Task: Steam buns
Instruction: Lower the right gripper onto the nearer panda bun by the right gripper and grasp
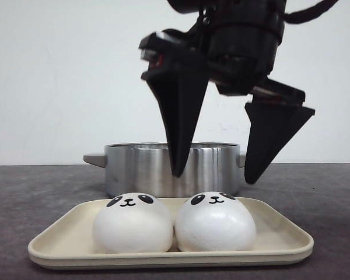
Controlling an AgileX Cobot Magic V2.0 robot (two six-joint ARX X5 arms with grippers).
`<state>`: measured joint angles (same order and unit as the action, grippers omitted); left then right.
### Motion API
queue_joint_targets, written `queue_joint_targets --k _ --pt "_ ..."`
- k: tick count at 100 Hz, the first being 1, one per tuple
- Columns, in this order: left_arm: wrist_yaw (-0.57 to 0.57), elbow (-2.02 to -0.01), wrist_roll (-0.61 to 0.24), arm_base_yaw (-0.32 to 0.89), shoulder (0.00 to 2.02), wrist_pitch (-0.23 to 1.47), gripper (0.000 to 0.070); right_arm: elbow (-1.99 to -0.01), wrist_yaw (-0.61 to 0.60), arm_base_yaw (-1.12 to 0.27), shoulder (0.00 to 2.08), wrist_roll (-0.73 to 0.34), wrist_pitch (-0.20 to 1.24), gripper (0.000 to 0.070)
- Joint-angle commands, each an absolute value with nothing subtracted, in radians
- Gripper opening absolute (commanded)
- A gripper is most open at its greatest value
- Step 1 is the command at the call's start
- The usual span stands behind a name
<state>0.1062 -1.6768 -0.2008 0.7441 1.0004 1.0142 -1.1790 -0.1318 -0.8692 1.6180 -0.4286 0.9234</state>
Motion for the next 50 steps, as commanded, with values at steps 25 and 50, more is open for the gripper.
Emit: queue_joint_targets --k 25,50 --pt "0.109 -1.695 -0.191 0.753 1.006 1.007 0.0554 -1.189 -0.1 -0.88 1.7 -0.445 0.9 0.0567" --pt "0.109 -1.695 -0.191 0.753 1.005 1.008 0.0554 -1.189 -0.1 -0.879 1.748 -0.445 0.873 0.0564"
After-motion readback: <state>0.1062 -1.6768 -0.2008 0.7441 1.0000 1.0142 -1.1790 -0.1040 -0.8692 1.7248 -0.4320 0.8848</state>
